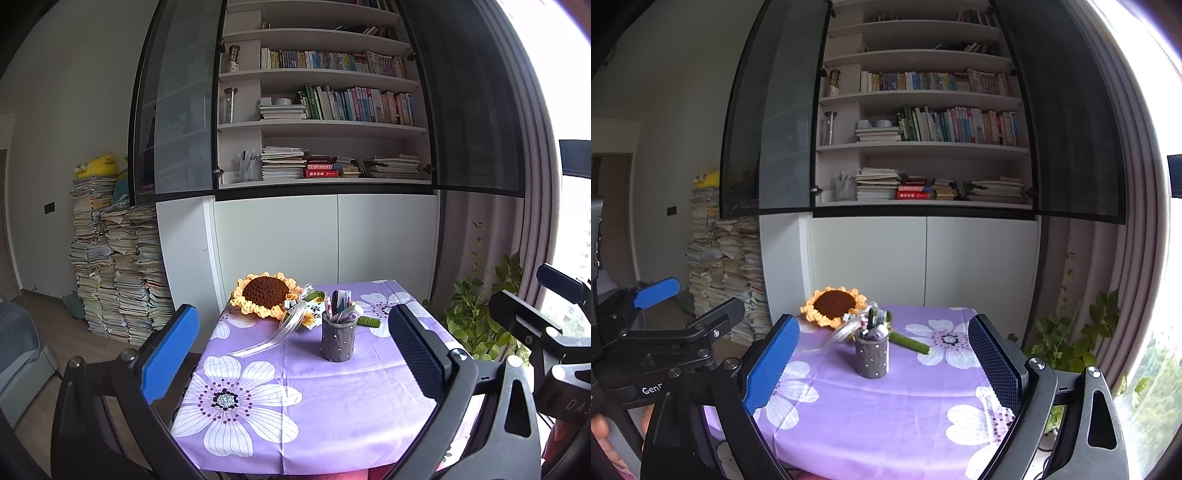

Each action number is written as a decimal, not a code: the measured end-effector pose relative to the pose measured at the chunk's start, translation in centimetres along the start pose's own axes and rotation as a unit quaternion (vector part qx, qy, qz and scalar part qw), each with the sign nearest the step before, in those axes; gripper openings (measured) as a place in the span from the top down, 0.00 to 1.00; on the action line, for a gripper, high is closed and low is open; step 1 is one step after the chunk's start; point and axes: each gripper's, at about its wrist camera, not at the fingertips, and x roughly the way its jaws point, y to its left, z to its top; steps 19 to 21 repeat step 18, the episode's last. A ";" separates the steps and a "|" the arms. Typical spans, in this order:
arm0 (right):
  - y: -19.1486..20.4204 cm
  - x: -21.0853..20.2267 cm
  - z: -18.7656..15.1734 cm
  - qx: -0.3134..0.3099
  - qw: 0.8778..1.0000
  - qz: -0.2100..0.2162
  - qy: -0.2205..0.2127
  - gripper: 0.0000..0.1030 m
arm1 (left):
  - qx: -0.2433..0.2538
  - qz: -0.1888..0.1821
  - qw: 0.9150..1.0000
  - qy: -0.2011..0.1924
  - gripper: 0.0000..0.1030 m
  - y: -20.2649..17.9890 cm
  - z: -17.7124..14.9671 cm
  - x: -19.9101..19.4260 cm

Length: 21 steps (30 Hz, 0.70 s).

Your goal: Organize stationery

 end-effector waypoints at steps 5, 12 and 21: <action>0.2 -0.3 0.0 0.000 1.000 -0.002 -0.002 0.10 | 0.010 0.004 1.000 -0.004 0.01 -0.4 -0.1 -0.2; 0.4 -0.5 0.0 -0.003 1.000 -0.006 -0.004 0.09 | 0.021 0.005 1.000 -0.021 0.01 -0.8 0.0 -0.9; 0.5 -0.5 0.1 -0.003 1.000 -0.007 -0.004 0.09 | 0.017 0.004 1.000 -0.016 0.01 -0.6 0.0 -0.9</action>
